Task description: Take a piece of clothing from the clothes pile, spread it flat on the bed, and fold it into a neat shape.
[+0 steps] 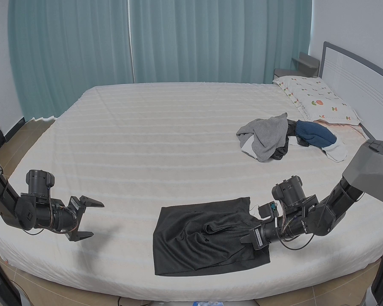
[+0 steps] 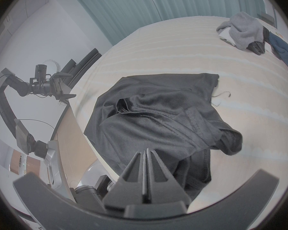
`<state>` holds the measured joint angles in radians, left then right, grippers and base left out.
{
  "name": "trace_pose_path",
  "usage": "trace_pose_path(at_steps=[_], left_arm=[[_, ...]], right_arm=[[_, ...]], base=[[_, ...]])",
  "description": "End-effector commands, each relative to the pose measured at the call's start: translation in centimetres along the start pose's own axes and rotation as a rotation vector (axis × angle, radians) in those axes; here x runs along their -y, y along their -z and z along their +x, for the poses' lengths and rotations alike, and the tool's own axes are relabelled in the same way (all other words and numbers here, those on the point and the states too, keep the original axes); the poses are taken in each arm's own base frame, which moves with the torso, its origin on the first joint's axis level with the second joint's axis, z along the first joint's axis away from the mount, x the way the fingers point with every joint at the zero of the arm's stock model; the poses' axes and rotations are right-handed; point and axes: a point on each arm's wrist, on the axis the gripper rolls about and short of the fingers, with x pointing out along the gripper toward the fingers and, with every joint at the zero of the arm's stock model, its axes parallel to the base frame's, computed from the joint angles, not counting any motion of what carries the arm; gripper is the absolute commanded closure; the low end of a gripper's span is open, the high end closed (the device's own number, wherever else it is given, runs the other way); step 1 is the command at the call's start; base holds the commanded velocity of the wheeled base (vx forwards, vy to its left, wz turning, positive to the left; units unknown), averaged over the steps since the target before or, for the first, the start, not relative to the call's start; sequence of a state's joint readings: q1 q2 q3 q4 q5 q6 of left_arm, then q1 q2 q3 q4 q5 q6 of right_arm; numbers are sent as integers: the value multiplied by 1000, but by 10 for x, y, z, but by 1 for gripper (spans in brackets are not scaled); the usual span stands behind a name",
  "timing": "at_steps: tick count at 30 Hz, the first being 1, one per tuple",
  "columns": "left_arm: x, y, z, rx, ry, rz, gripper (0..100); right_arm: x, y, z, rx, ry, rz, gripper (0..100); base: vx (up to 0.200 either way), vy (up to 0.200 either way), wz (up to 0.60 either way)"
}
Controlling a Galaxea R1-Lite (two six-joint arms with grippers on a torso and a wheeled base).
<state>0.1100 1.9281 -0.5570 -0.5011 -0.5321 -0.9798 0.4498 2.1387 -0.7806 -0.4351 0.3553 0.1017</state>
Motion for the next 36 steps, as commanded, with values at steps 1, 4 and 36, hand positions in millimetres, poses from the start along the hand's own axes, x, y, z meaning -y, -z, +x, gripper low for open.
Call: trace_pose_path(at_steps=[1, 4, 36], left_arm=[[0, 0, 0, 0, -1, -1, 0], [0, 0, 0, 0, -1, -1, 0], [0, -1, 0, 0, 0, -1, 0]], right_arm=[[1, 7, -9, -9, 5, 10, 100], [0, 16, -13, -31, 8, 18, 100], [25, -8, 15, 17, -17, -109, 100]], base=[[0, 0, 0], [0, 0, 0], [0, 0, 0]])
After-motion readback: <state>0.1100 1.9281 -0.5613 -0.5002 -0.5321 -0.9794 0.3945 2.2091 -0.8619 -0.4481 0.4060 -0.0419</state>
